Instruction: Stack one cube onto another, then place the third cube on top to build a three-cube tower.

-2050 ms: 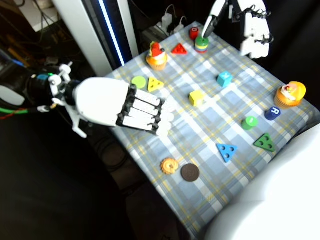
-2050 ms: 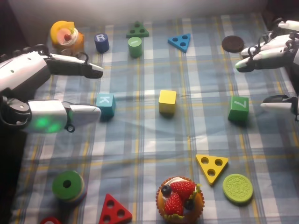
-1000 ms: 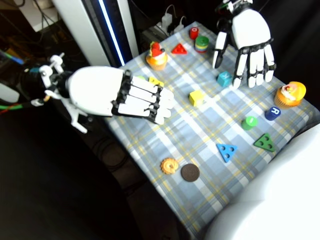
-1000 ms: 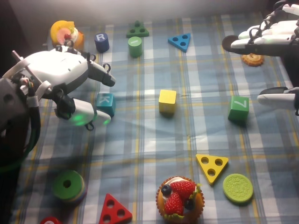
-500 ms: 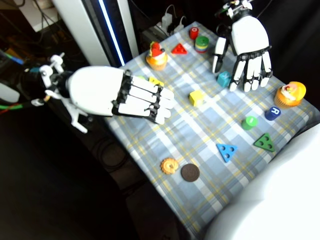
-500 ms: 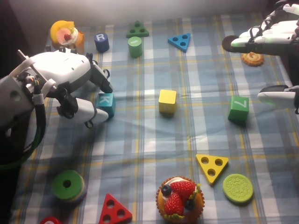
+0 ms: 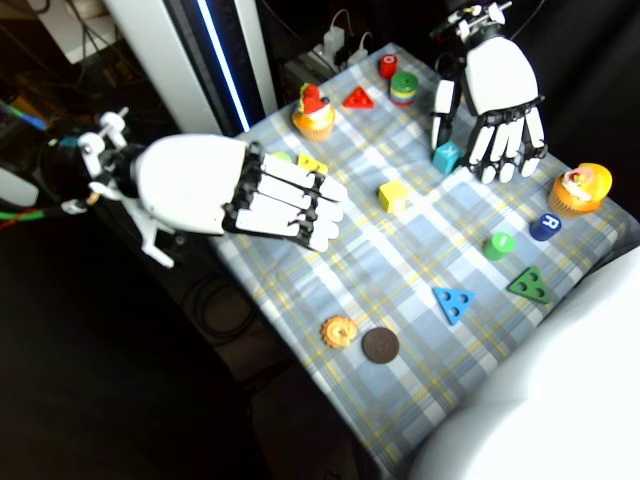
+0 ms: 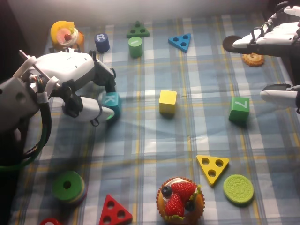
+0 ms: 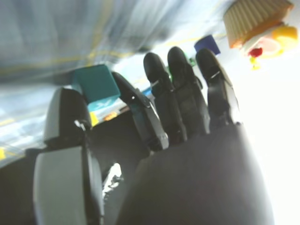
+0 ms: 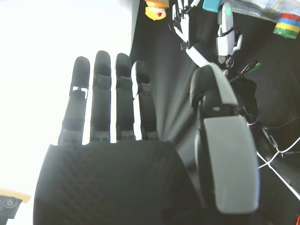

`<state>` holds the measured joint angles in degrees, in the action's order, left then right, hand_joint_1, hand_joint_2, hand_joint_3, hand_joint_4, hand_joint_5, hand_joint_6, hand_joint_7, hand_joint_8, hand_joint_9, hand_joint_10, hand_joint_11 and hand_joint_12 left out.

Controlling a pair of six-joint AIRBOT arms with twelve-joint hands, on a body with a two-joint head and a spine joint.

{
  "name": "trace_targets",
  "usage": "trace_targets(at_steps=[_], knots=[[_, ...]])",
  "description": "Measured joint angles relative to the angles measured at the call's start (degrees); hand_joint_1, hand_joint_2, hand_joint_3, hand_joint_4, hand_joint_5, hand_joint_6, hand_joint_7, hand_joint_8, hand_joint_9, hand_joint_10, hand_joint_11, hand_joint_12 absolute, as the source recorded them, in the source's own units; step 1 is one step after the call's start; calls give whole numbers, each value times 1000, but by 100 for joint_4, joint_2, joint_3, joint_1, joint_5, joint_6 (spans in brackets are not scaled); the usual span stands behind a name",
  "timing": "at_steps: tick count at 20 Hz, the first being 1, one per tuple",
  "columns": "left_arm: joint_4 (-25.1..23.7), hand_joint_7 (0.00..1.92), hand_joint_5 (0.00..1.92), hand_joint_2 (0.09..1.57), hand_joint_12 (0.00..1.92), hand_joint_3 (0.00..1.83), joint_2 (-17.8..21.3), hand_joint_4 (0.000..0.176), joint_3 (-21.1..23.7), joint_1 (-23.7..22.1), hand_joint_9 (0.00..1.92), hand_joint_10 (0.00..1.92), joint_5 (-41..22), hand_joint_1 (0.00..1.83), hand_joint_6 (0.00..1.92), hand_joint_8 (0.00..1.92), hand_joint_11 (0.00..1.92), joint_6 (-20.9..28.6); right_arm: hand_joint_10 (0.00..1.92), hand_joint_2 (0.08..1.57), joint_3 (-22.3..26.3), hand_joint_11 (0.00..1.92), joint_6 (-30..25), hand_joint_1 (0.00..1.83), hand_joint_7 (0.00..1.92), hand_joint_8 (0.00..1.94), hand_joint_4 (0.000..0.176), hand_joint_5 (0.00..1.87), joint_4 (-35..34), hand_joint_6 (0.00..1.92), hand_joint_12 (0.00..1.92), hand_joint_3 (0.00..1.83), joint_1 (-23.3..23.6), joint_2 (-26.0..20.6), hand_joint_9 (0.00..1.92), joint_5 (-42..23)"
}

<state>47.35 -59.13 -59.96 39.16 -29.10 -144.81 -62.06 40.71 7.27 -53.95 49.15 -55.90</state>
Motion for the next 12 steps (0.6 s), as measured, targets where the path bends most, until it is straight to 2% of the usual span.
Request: trace_targets(at_steps=[3, 6, 8, 10, 12], knots=[[-695, 651, 939, 1132, 588, 0, 166, 176, 225, -120, 445, 3, -120, 1000, 1036, 0, 0, 638, 0, 1231, -11, 34, 0, 532, 534, 0, 0, 452, -15, 0, 977, 1, 0, 28, 488, 4], [-1388, 635, 1004, 1099, 485, 0, 92, 176, 289, -415, 391, 0, -251, 1022, 931, 0, 0, 988, 5, 1221, -11, 49, -2, 582, 548, 4, 0, 469, 0, 5, 981, 0, 0, 28, 499, 2], [-1635, 643, 1072, 1069, 507, 0, -72, 176, 289, -531, 408, 3, -267, 1047, 820, 2, 32, 1132, 1, 1224, -13, 38, -2, 611, 543, 1, 0, 459, -7, 0, 966, 0, 0, 39, 493, -4], [-1729, 583, 1028, 1085, 500, 4, -238, 176, 273, -625, 369, 1, -208, 1033, 891, 0, 3, 1141, 1, 1218, -22, 47, -2, 623, 544, 1, 0, 460, -2, 0, 928, 0, -17, 55, 491, 9], [-1781, 594, 1001, 1098, 601, 0, -415, 176, 125, -741, 399, 3, -87, 1023, 936, 2, 0, 1143, 7, 1213, -35, 68, -2, 619, 555, 4, 0, 469, -2, 3, 934, 0, -17, 85, 507, 0]])
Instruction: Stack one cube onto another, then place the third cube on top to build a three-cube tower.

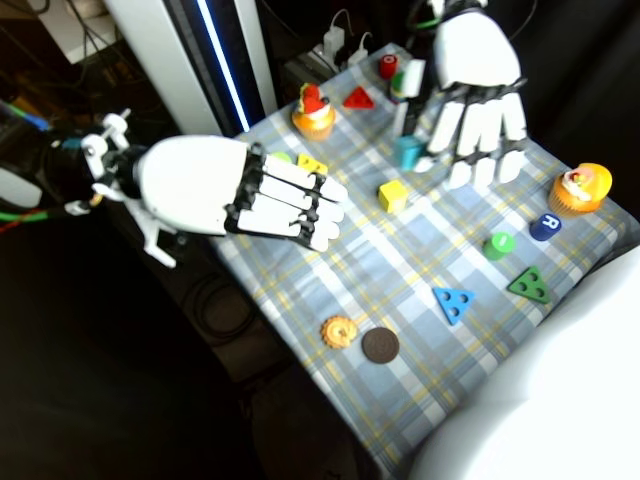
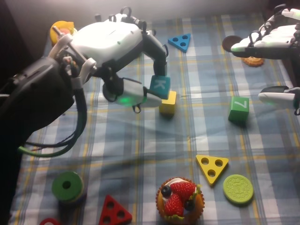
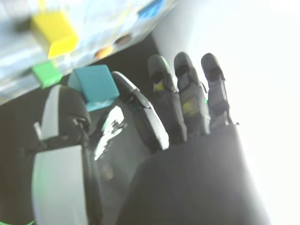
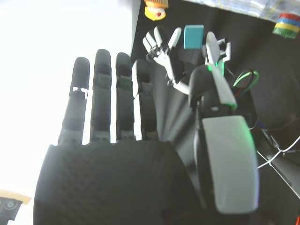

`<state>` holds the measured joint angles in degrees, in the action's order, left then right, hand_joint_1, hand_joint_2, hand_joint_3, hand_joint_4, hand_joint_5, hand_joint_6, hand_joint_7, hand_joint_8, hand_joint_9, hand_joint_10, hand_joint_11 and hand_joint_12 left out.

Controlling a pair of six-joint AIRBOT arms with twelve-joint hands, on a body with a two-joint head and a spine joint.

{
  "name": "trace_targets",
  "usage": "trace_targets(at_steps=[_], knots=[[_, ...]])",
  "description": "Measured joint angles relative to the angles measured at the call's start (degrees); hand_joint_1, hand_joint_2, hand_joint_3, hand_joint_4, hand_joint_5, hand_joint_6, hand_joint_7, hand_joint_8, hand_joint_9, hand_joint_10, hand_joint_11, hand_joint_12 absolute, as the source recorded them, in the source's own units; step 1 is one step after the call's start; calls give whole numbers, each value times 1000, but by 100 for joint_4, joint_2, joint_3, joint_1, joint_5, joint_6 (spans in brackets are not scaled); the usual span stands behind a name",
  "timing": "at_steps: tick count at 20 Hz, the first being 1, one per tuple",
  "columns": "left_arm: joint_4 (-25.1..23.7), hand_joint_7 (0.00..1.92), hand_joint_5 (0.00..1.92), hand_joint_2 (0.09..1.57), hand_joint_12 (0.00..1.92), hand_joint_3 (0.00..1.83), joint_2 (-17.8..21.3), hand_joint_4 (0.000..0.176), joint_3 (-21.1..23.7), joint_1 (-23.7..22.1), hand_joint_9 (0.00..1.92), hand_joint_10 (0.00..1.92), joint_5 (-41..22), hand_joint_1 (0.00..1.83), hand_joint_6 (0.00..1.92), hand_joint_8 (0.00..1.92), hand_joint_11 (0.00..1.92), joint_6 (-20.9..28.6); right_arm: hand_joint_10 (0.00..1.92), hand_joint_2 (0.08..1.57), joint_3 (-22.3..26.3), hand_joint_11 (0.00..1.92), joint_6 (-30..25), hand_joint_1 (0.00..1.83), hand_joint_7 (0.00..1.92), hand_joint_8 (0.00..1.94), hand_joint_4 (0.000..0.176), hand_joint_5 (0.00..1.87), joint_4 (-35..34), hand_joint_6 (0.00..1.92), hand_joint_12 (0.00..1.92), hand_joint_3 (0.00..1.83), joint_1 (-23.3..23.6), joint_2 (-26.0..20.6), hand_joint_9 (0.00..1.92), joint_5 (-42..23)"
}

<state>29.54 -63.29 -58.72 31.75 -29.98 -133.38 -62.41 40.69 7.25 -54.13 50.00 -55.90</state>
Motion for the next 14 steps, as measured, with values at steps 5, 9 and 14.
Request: trace_targets(at_steps=[5, 9, 14], knots=[[0, 574, 1026, 1087, 625, 0, -278, 176, -302, -90, 384, 1, 275, 1033, 896, 3, 0, 2, 7, 1213, -20, 78, -2, 626, 564, 4, 0, 470, 46, 1, 933, 0, 0, 37, 522, 4], [94, 561, 992, 1102, 579, 2, -446, 176, -507, -129, 362, 8, 511, 1021, 950, 3, 0, 0, 1, 1215, -42, 49, -7, 621, 548, 0, 0, 467, 46, 1, 967, 0, 0, 37, 507, 4], [195, 629, 1038, 1083, 602, 0, -555, 176, -654, -129, 421, 11, 704, 1038, 875, 6, 0, -2, 0, 1225, -42, 43, -13, 618, 540, 0, 0, 463, 90, 0, 957, 2, 0, 50, 497, -2]])
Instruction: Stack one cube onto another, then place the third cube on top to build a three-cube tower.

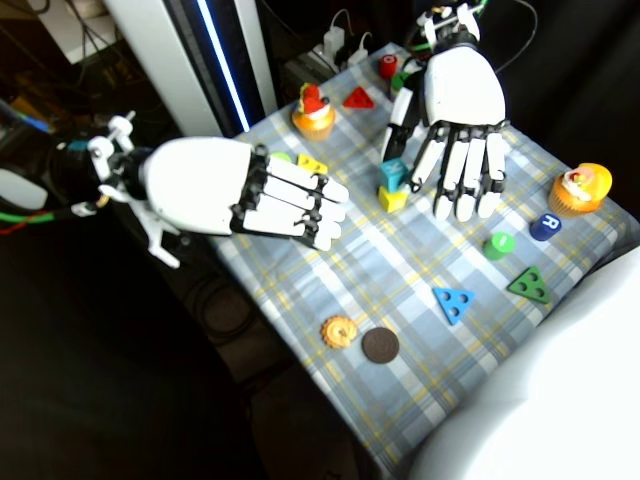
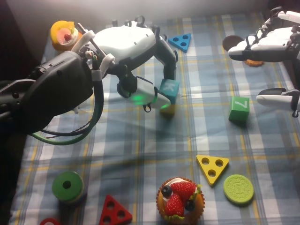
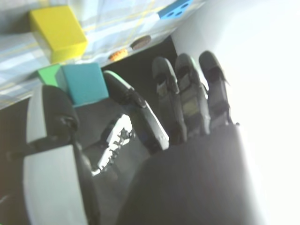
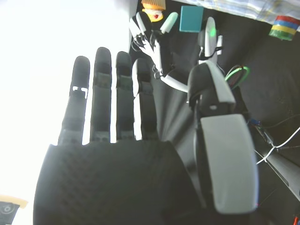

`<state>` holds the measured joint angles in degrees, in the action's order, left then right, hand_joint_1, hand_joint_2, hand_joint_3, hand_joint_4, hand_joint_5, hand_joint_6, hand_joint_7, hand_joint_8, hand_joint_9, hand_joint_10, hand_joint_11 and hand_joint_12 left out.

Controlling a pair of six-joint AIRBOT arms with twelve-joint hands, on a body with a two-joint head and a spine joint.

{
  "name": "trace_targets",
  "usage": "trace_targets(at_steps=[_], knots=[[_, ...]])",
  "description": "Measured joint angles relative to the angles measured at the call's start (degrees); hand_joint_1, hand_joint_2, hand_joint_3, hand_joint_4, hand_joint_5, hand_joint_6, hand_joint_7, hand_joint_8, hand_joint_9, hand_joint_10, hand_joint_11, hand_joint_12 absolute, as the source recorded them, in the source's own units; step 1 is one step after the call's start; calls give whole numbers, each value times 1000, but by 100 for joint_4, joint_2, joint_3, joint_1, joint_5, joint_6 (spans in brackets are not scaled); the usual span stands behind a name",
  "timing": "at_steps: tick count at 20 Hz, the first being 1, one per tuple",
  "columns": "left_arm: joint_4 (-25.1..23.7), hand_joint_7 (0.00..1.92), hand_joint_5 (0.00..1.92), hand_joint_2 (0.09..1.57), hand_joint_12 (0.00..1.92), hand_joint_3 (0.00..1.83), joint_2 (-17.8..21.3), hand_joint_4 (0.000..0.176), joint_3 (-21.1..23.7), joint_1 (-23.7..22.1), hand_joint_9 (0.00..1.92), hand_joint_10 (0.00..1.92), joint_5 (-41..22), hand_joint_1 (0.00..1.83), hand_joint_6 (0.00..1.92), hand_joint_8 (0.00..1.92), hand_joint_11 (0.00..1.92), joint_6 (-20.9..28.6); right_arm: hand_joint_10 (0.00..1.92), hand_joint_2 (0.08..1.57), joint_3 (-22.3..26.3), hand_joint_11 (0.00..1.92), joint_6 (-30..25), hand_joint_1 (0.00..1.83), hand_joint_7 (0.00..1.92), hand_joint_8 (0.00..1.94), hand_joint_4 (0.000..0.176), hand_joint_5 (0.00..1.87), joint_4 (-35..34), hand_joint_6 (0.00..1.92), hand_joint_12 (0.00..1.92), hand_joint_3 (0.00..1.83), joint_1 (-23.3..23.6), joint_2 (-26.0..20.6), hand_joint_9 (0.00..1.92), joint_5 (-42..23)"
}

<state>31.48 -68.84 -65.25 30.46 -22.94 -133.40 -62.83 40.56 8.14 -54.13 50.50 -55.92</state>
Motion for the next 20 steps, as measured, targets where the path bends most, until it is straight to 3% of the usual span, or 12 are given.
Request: trace_targets(at_steps=[7, 20], knots=[[105, 595, 1001, 1099, 482, 1, -35, 176, -133, 0, 407, 0, 111, 1024, 935, 0, 0, -2, 4, 1230, 0, 55, -2, 621, 530, 2, 0, 466, -13, 2, 973, 2, 0, 0, 495, 7], [192, 541, 952, 1118, 505, 0, -70, 176, -146, 0, 380, 1, 149, 998, 1011, 0, 0, -20, 1, 1227, 0, 52, -20, 619, 532, 2, 0, 474, -13, 2, 984, 0, 0, 0, 504, 4]])
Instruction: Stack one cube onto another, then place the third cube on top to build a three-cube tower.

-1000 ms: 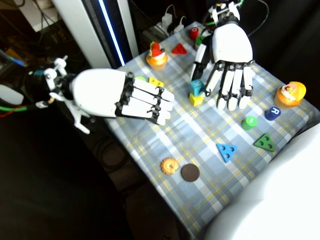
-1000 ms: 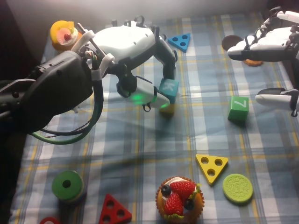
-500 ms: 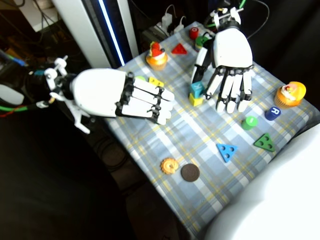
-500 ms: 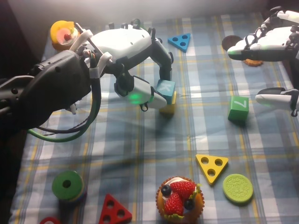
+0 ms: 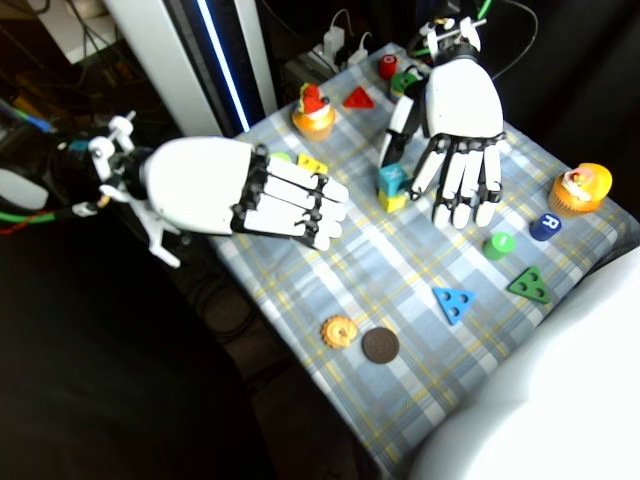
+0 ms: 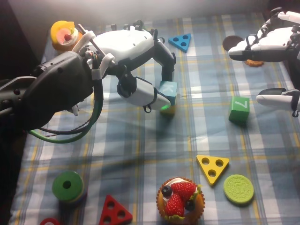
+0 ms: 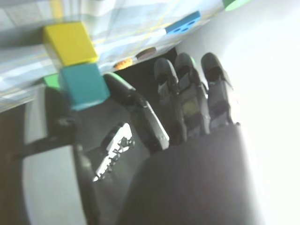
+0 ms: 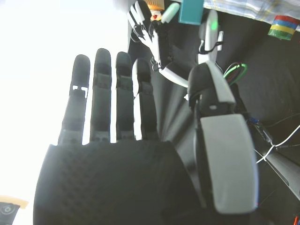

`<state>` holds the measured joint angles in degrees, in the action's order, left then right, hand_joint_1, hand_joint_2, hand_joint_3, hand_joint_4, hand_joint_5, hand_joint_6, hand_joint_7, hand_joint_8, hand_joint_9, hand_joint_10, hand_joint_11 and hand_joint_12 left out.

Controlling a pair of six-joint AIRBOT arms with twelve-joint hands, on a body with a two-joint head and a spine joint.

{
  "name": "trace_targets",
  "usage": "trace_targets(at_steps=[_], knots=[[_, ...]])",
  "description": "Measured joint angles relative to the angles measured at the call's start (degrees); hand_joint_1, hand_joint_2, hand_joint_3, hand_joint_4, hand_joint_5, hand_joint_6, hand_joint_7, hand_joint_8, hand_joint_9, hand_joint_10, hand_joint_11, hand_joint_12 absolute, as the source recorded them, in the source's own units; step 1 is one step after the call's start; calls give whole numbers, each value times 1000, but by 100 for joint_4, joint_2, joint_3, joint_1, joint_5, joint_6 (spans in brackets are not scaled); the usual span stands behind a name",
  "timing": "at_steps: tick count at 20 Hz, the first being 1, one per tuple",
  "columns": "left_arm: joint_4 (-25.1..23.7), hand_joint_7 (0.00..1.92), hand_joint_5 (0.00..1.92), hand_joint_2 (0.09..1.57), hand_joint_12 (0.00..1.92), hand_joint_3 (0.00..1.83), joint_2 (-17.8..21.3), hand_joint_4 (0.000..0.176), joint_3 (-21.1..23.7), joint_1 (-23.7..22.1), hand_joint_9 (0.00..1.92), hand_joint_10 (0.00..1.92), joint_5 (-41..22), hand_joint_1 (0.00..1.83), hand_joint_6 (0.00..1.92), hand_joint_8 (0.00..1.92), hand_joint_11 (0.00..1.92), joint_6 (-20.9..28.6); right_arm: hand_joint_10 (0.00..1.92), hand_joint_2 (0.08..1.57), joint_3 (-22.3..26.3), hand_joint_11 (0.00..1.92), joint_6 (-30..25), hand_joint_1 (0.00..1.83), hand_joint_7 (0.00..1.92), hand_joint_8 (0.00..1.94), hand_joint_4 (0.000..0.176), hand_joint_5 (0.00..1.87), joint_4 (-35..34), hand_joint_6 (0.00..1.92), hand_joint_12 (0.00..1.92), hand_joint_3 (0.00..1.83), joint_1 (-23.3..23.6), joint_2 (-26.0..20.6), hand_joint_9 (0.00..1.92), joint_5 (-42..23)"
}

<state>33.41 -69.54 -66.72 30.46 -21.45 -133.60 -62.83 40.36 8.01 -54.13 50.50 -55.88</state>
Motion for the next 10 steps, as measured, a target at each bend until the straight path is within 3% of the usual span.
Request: trace_targets(at_steps=[10], knots=[[7, 511, 915, 1132, 514, 2, 0, 176, 0, 22, 379, 5, 2, 986, 1069, 0, 0, 2, 4, 1233, 0, 51, -2, 624, 525, 1, 0, 470, -7, 1, 967, 0, -4, 0, 492, 0]])
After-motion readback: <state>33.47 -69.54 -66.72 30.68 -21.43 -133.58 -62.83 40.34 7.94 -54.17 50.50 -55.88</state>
